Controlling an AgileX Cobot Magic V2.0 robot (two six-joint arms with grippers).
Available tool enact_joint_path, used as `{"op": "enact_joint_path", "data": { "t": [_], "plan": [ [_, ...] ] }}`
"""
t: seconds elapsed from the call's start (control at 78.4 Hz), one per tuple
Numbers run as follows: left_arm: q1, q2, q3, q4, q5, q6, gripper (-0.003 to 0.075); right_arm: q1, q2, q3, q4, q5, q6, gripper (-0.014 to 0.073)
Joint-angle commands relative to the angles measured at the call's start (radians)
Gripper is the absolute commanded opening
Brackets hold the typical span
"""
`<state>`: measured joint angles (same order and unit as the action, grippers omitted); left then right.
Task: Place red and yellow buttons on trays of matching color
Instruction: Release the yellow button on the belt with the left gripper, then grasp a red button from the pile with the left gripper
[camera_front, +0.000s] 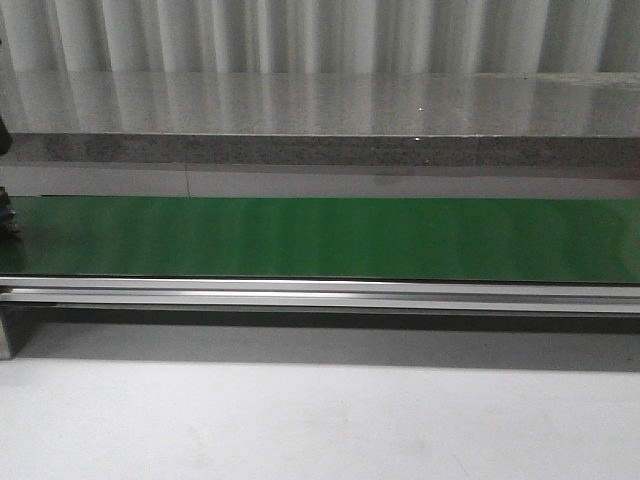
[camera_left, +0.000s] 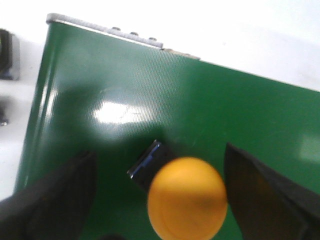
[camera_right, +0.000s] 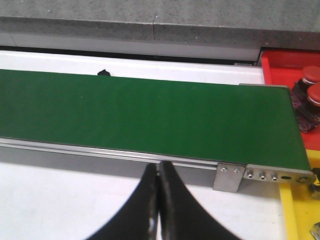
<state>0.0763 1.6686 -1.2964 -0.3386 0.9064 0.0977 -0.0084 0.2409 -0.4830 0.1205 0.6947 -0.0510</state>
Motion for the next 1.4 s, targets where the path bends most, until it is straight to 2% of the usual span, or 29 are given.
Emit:
{"op": "enact_joint_path", "data": {
  "t": [0.0, 0.191, 0.395, 0.536, 0.612, 0.969, 1.39],
  "plan": [
    [-0.005, -0.042, -0.06, -0.084, -0.029, 0.021, 0.0545, 0.002, 0.008, -0.025, 0.008, -0.076, -0.008, -0.0067],
    [-0.005, -0.042, -0.119, -0.061, -0.002, 0.023, 0.0545, 0.002, 0.008, -0.025, 0.008, -0.076, -0.008, -0.0067],
    [0.012, -0.042, -0.136, 0.122, 0.05, -0.047, 0.0545, 0.002, 0.008, -0.025, 0.008, -0.076, -0.008, -0.0067],
    [0.033, -0.042, -0.136, 0.32, 0.072, -0.159, 0.0545, 0.002, 0.008, -0.025, 0.008, -0.076, -0.008, -0.0067],
    [0.047, -0.041, -0.136, 0.367, 0.072, -0.191, 0.0545, 0.002, 0.008, -0.025, 0.008, -0.076, -0.008, -0.0067],
    [0.152, 0.063, -0.137, 0.378, 0.132, -0.201, 0.0545, 0.002, 0.008, -0.025, 0.008, -0.076, -0.008, -0.0067],
    [0.17, 0.165, -0.138, 0.348, 0.009, -0.201, 0.0545, 0.002, 0.008, -0.025, 0.008, -0.076, -0.008, -0.0067]
  ]
}}
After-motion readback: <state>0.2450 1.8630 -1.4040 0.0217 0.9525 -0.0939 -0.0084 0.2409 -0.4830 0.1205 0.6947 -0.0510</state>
